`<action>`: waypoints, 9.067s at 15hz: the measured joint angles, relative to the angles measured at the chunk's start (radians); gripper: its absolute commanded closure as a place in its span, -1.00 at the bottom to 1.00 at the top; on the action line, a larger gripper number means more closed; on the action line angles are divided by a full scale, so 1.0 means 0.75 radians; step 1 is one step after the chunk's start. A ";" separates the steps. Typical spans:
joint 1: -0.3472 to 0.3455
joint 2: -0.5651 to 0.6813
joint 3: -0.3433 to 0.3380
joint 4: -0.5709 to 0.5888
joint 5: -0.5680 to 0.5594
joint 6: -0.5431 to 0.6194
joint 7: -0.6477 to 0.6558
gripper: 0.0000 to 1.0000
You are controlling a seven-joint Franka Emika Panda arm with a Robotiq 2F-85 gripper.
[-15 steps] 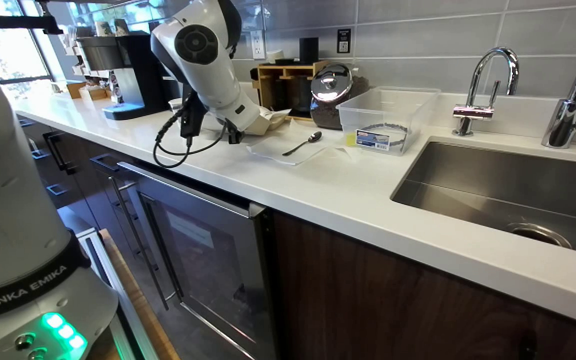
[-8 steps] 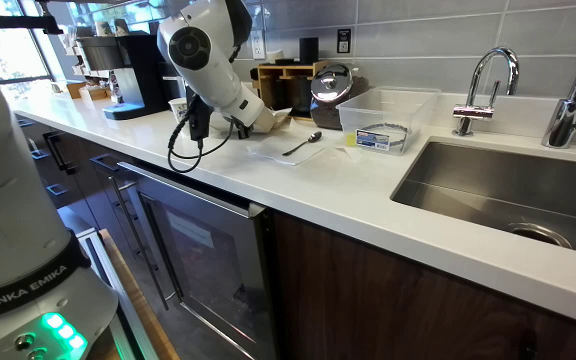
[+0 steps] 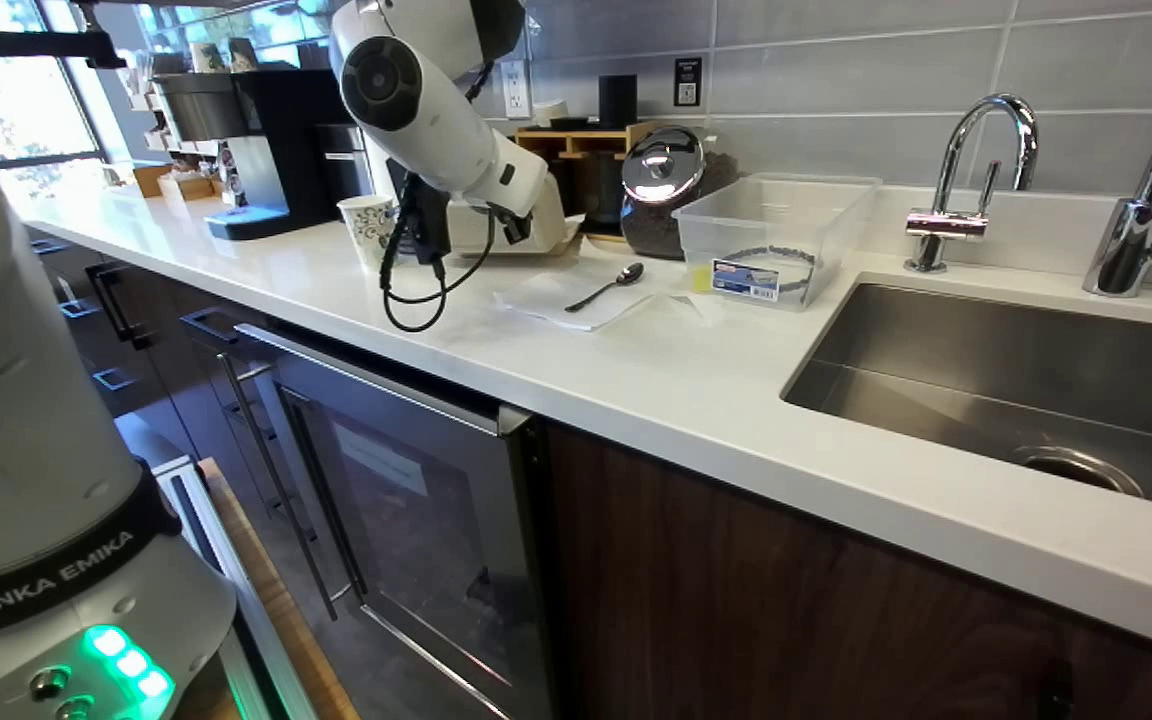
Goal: Close the disposable lunch pack then turn the pack to the right
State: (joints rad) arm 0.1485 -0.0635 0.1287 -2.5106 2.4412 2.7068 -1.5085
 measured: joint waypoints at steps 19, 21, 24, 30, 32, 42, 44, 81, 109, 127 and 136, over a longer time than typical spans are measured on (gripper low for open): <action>-0.021 0.277 -0.008 0.343 -0.546 -0.414 0.085 1.00; -0.021 0.301 -0.012 0.367 -0.584 -0.416 0.109 1.00; -0.021 0.330 -0.017 0.394 -0.653 -0.416 0.167 1.00; -0.013 0.399 -0.023 0.520 -0.993 -0.415 0.451 1.00; -0.010 0.424 -0.027 0.573 -1.127 -0.415 0.560 1.00; 0.022 0.575 -0.025 0.822 -1.788 -0.415 1.066 1.00; 0.028 0.604 -0.019 0.863 -1.915 -0.416 1.161 1.00; -0.086 0.375 0.061 0.744 -2.458 -1.034 1.564 1.00; 0.009 0.467 0.025 0.750 -2.889 -0.456 2.143 1.00; -0.010 0.489 0.048 0.724 -2.790 -0.662 2.165 1.00; -0.014 0.409 0.072 0.590 -2.600 -0.762 2.177 1.00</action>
State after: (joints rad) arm 0.1379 0.2431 0.1827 -2.0678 0.4913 2.1353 0.1240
